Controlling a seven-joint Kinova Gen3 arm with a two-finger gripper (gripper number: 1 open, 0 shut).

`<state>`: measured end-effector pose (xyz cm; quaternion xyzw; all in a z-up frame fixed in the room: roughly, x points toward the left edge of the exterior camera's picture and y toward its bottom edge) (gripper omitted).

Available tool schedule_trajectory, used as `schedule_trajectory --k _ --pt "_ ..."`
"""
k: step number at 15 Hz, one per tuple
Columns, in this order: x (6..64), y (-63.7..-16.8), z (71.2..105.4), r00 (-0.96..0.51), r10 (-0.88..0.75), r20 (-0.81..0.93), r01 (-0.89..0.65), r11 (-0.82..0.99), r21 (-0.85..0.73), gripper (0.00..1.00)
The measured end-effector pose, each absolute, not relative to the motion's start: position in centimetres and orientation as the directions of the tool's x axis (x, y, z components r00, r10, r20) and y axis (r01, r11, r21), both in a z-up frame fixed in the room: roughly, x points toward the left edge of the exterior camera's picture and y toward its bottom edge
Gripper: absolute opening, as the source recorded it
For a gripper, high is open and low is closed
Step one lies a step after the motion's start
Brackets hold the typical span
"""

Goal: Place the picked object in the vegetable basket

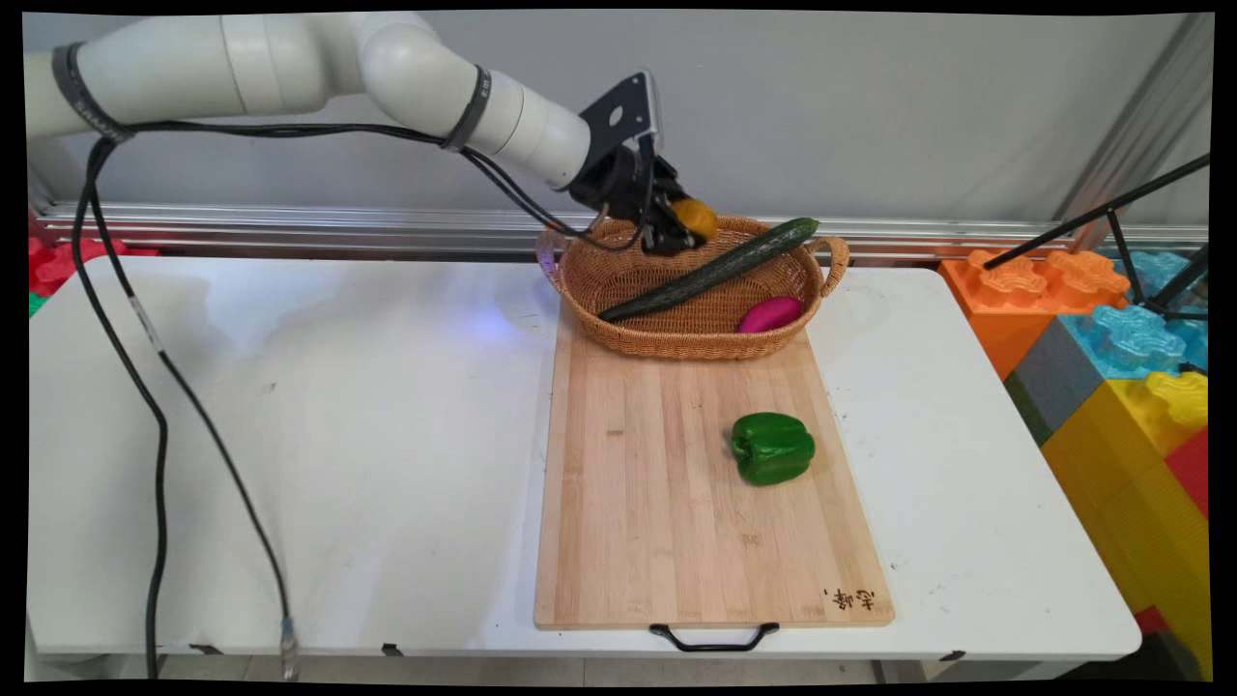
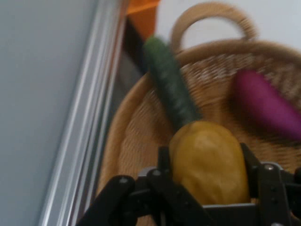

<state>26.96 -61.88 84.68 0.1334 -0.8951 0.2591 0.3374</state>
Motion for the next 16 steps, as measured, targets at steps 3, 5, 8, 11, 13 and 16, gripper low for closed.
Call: schedule_trajectory --k 3,5,8,11,13,16 --pt "27.9 -63.7 83.5 -0.727 -0.184 0.661 -0.518 0.780 -0.352 0.00" --pt "28.5 -64.9 82.4 -0.713 -0.270 0.647 -0.579 0.747 -0.327 0.00" --pt "29.3 -66.4 80.3 -0.694 -0.378 0.613 -0.644 0.706 -0.294 0.00" --pt "30.2 -67.5 78.2 -0.670 -0.467 0.577 -0.689 0.680 -0.250 0.00" --pt "30.5 -67.8 77.6 -0.655 -0.498 0.568 -0.706 0.671 -0.225 1.00" --pt "30.2 -68.1 77.3 -0.620 -0.533 0.576 -0.729 0.663 -0.171 1.00"
